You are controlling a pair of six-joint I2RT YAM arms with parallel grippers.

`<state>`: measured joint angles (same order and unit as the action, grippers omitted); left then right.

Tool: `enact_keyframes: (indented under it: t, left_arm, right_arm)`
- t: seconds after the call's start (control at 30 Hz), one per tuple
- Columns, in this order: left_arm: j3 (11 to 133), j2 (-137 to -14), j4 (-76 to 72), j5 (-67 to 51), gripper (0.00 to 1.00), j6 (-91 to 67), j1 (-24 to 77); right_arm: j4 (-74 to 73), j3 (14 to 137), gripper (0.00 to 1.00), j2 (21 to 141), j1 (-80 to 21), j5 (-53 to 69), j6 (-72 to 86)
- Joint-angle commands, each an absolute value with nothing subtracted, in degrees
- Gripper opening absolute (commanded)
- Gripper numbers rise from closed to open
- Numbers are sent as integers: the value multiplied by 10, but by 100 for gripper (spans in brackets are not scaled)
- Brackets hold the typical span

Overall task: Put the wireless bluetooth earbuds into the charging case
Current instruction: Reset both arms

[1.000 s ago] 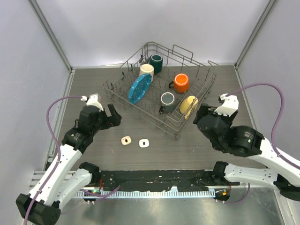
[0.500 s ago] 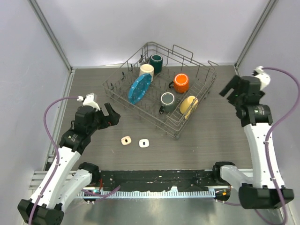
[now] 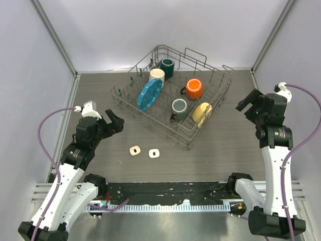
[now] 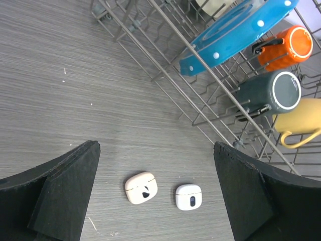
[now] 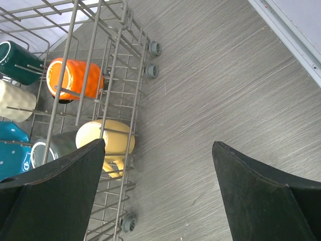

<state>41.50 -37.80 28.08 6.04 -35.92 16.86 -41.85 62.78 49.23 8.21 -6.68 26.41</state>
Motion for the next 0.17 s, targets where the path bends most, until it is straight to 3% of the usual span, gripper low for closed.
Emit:
enact_keyframes:
  t: [0.0, 0.13]
  left_arm:
    - [415, -366, 262, 98, 100, -370, 166]
    - [415, -349, 265, 106, 100, -350, 166]
  right_arm:
    - [-399, 626, 93, 493, 83, -48, 260]
    - [-400, 635, 93, 483, 83, -68, 258]
